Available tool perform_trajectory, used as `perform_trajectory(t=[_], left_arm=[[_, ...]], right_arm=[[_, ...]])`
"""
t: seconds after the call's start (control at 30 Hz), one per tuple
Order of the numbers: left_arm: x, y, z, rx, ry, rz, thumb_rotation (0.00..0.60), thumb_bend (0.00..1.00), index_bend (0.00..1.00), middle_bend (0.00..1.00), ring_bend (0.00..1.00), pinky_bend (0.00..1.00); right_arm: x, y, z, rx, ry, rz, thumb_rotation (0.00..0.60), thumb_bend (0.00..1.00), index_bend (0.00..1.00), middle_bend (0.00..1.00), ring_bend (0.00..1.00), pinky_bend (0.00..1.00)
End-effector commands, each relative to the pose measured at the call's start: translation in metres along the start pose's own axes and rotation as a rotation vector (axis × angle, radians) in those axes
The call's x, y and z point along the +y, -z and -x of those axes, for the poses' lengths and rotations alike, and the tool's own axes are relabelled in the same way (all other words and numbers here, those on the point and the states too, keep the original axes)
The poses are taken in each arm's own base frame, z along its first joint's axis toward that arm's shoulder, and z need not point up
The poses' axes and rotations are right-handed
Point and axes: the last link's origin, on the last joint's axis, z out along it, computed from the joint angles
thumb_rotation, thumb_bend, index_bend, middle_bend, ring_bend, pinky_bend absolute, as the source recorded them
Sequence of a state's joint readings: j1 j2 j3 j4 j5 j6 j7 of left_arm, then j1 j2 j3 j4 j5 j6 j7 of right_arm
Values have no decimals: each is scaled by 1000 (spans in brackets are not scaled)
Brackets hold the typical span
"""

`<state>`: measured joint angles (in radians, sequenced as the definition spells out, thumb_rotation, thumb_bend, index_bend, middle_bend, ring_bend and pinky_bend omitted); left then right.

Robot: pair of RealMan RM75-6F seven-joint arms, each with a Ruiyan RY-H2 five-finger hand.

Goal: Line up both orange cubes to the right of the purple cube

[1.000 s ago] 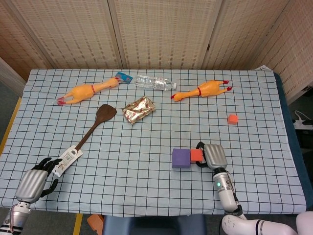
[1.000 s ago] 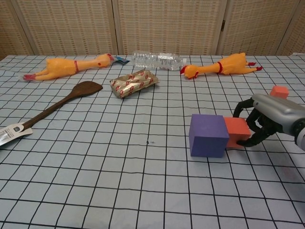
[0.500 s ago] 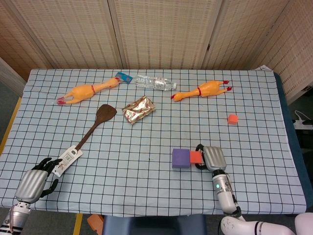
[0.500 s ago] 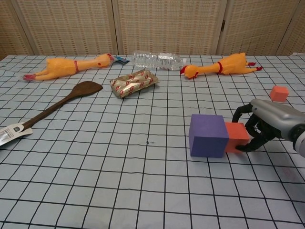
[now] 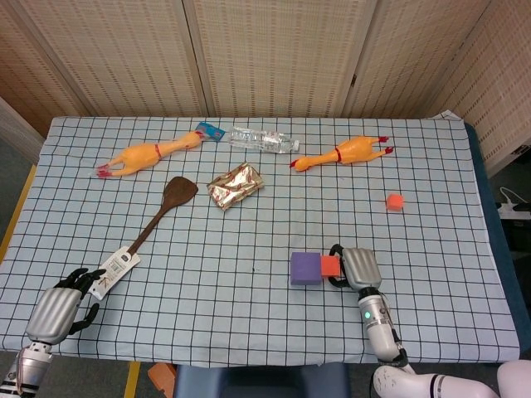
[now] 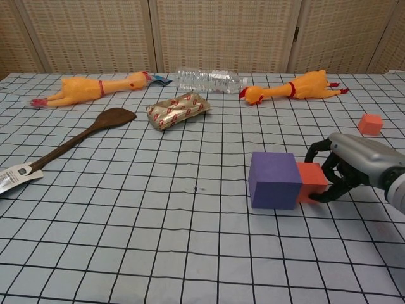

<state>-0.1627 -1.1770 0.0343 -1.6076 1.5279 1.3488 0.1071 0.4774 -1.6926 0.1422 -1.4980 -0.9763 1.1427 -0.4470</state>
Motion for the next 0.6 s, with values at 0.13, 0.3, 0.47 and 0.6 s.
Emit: perform_trajectory(t=[0.13,0.3,0.47,0.6], left_arm=[[0,0,0,-2,-1,1,600,453,184,267,145,374],[1,0,1,-4,-2,1,600,452,184,267,145,374],[1,0,1,-7,-2,-1,600,452,184,267,145,374],[1,0,2,-10,-5,-1,600,452,184,267,145,374]], right_arm=[[3,3,-2,-19,7,-16,600,88,292,842,945,1000],[8,5,-9,-33,21,-17,600,75,166,842,945,1000],[18,3,-26,-23,56,10,600,65,109,842,942,1000],[25,0,-44,-10,46,43,600,65,141,842,939,1000]])
